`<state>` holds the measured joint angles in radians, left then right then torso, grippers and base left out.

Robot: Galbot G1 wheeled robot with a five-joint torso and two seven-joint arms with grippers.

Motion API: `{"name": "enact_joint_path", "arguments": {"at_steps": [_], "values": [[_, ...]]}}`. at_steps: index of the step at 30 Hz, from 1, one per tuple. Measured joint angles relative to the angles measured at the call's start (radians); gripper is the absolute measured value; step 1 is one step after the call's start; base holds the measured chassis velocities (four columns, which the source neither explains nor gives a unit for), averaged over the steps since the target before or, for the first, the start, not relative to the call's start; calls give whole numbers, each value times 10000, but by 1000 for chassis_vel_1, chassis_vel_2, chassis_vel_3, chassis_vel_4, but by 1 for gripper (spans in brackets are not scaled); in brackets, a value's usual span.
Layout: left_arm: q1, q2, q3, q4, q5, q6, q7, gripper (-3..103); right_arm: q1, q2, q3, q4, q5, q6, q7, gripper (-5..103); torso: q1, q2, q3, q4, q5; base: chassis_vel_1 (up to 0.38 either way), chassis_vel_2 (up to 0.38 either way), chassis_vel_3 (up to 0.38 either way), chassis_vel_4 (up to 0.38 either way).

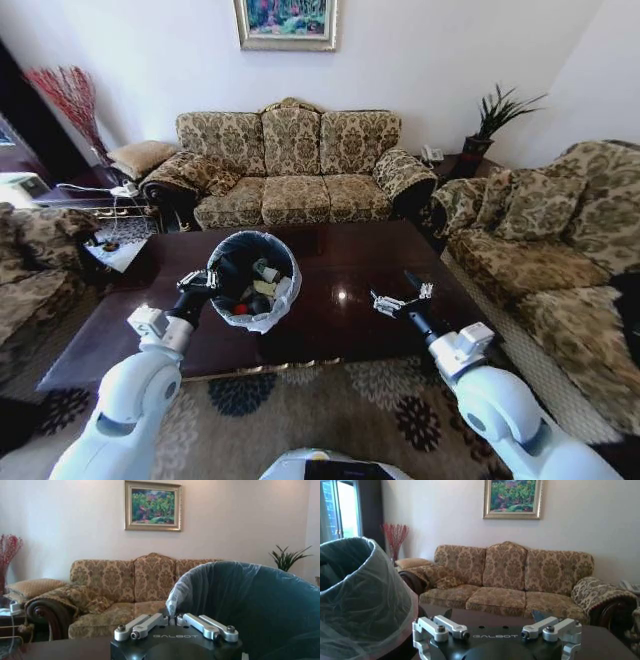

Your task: Move to the front of the table and place the trash on the table into the trash bin.

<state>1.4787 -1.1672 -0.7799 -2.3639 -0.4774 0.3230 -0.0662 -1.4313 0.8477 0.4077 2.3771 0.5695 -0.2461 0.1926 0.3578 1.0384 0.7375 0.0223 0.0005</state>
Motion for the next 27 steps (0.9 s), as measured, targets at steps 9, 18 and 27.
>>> {"name": "enact_joint_path", "arguments": {"at_steps": [9, 18, 27], "values": [[216, -91, 39, -184, 155, 135, -81, 3, -186, 139, -26, 29, -224, 97, -177, 100, 6, -2, 2, 2, -6, 317, -299, -313, 290], [555, -330, 24, -352, 529, 235, -60, 3, -220, 229, -275, -159, -417, 444, -361, 100, -8, 4, -5, 6, -5, 193, -170, -182, 206], [633, -526, -6, -411, 620, 210, -55, 3, -138, 112, -402, -206, -409, 465, -366, 100, 17, -6, 6, 3, -3, 12, 71, 68, 12]]}}
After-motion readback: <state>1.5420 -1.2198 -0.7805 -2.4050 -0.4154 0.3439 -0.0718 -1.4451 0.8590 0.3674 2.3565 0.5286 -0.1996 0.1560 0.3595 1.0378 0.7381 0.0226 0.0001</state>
